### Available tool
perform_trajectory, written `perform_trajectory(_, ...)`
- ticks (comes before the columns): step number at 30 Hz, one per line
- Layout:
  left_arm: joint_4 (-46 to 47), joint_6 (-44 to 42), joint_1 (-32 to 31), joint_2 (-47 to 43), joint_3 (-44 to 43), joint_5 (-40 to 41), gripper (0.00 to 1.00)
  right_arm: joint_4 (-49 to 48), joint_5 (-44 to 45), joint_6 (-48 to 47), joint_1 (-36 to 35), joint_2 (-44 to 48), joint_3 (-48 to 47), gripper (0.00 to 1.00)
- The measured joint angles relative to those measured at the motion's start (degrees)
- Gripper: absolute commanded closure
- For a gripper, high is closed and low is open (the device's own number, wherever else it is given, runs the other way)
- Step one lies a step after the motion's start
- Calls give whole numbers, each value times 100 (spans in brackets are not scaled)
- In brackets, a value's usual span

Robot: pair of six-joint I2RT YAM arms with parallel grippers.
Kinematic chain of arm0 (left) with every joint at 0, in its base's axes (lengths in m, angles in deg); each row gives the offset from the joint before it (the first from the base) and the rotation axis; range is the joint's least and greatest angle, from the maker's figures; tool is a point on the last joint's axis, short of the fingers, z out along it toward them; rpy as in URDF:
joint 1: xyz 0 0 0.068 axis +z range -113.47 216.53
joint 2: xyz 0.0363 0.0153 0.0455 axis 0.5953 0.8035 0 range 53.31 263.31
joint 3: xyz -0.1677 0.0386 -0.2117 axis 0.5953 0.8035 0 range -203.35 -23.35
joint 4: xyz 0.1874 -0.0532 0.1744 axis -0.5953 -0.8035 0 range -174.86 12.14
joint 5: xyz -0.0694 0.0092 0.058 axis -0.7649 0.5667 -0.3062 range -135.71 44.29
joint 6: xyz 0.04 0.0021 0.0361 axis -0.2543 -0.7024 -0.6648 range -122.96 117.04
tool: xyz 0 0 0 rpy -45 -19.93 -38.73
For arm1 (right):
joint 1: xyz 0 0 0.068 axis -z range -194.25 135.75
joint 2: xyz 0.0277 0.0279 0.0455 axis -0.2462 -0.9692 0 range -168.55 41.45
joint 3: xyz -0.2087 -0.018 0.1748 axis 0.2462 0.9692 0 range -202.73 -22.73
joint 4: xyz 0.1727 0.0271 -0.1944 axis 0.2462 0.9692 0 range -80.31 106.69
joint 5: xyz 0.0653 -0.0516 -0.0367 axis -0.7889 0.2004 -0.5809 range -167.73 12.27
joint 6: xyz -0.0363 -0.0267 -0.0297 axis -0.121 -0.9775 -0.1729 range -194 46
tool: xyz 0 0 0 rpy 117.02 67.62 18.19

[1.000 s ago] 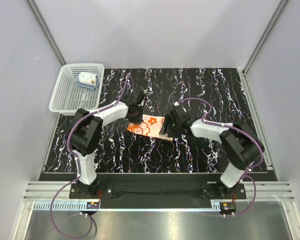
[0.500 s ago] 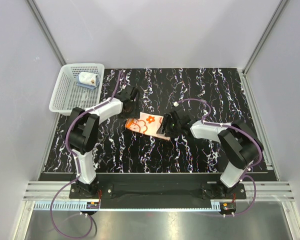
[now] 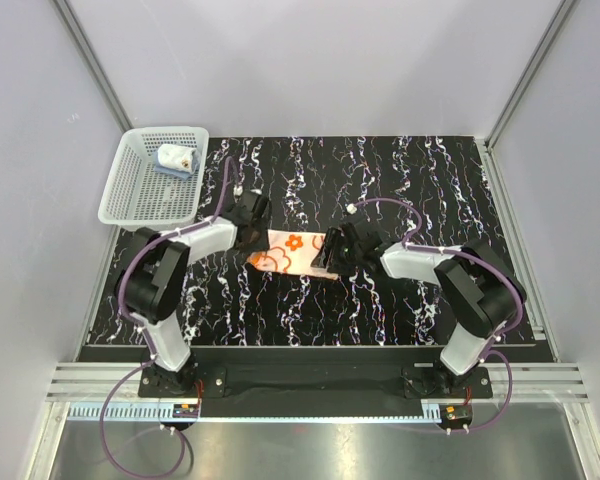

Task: Roll the towels
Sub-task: Fold the towel

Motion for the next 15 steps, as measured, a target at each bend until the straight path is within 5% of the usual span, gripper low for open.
perform_trajectory(6, 372, 553, -216, -1014, 1272, -17, 60, 26, 37, 125, 0, 166, 166, 36)
perform_trajectory(15, 160, 927, -476, -1696, 1867, -39, 34, 304, 120, 382, -2, 638, 570, 35)
